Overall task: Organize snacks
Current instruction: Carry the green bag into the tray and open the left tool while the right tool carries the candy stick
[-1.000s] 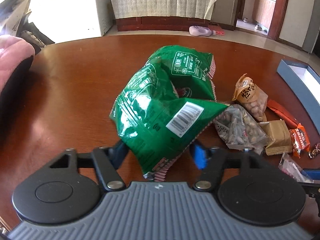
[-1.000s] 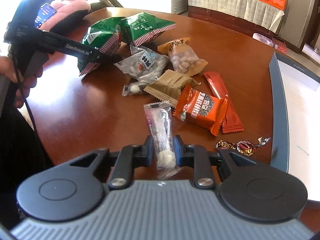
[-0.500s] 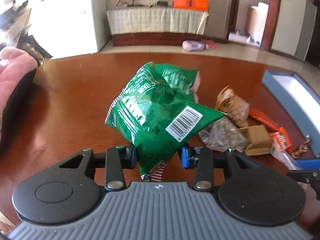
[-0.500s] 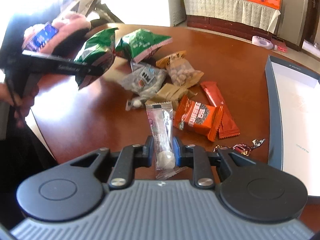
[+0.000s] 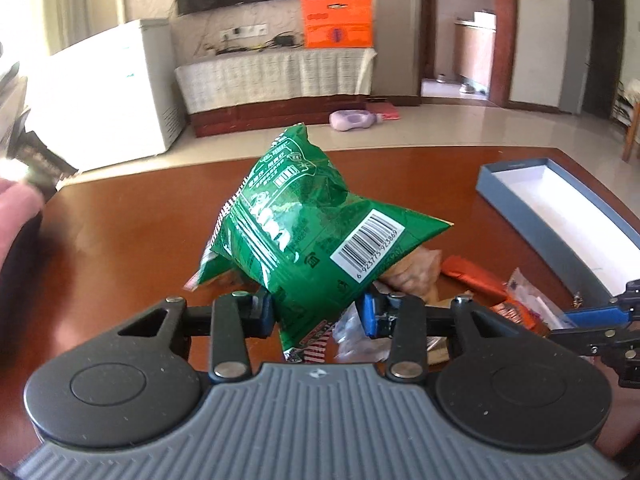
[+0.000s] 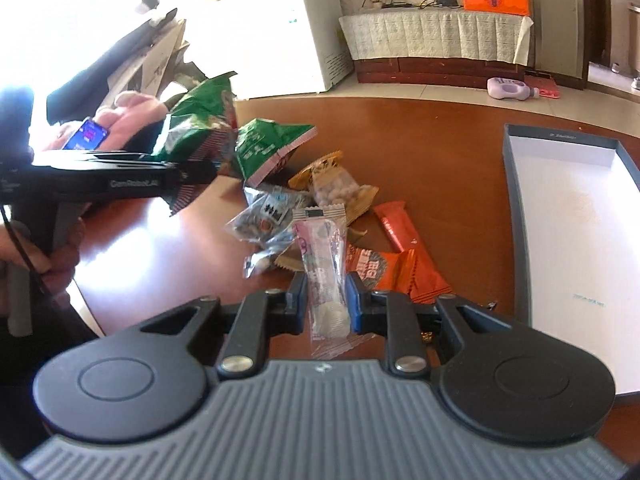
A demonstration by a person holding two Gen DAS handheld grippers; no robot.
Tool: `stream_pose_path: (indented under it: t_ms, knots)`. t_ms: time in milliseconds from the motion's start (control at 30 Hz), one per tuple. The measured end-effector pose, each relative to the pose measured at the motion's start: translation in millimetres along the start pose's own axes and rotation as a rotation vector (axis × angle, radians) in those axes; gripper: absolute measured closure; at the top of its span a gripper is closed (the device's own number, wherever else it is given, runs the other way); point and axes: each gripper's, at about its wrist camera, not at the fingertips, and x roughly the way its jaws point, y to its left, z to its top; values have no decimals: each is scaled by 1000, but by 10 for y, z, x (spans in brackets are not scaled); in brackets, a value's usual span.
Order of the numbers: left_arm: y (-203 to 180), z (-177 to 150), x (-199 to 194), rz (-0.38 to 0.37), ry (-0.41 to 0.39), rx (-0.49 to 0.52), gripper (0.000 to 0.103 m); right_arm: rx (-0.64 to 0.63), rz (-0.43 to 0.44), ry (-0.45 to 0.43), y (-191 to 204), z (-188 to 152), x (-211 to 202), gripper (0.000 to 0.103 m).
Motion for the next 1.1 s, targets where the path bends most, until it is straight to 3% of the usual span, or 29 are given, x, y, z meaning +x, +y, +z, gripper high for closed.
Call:
stream_pose_path:
  t_ms: [200, 367, 833, 1100]
  knots:
    - [-257, 128, 207, -30, 4, -21, 58, -1, -14, -10, -98, 142, -53, 79]
    - [-540, 204, 308, -59, -3, 5, 58, 27, -41, -68, -292, 265, -196, 79]
    - [-1544, 372, 434, -241, -11, 124, 58, 181, -164, -91, -1044, -59, -605, 79]
    - [-2433, 466, 772, -340, 18, 196, 58, 237, -242, -74, -1313, -167, -678, 79]
